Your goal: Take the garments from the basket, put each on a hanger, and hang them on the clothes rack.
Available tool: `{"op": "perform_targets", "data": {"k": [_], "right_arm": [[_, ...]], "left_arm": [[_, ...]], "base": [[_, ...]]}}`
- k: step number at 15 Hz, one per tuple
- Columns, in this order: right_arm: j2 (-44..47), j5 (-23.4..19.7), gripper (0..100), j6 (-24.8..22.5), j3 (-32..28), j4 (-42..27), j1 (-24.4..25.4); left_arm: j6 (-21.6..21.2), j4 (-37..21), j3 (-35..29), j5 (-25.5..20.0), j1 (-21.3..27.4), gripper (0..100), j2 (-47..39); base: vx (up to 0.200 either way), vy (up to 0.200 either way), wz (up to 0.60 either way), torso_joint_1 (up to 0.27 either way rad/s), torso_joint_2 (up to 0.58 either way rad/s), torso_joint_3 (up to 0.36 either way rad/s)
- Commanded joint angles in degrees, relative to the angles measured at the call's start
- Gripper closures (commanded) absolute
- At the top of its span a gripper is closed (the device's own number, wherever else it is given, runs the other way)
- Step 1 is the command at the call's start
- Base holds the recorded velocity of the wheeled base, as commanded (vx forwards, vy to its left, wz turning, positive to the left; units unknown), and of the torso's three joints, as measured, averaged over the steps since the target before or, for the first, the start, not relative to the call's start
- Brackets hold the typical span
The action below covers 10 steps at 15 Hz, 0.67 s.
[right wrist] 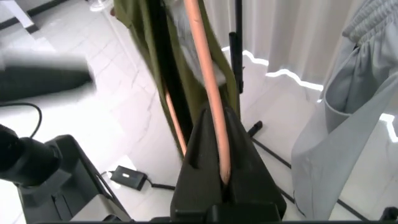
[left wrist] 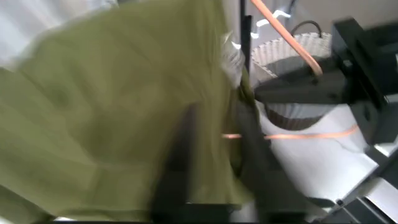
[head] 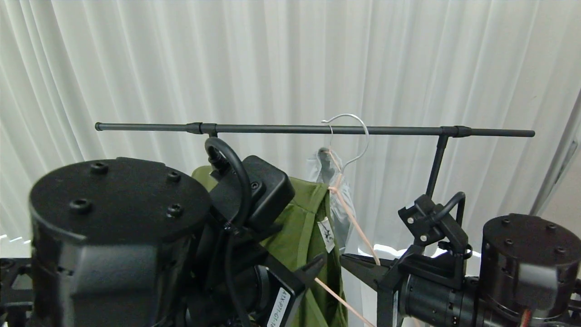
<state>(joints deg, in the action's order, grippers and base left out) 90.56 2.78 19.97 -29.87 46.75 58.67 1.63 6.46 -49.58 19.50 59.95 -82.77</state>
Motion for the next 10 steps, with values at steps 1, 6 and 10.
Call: {"op": "perform_targets", "data": {"k": [1, 6, 10], "right_arm": [[-1.53, -0.05, 100, -0.10, 0.25, 0.09, 0.04], [-5.57, -0.49, 100, -4.06, 6.66, 0.09, 0.04], [-11.20, -3.13, 100, -9.42, 16.95, 0.18, 0.21]], "left_arm": [[0.04, 0.13, 0.80, 0.01, 0.25, 0, 0.07], [-6.73, 4.61, 5.81, 1.59, -0.72, 0, 7.63], [-16.93, 4.70, 7.04, -5.44, -4.41, 0, 10.97]], "base": [[0.000, 0.000, 0.00, 0.000, 0.00, 0.000], [0.000, 0.000, 0.00, 0.000, 0.00, 0.000], [0.000, 0.000, 0.00, 0.000, 0.00, 0.000]]}}
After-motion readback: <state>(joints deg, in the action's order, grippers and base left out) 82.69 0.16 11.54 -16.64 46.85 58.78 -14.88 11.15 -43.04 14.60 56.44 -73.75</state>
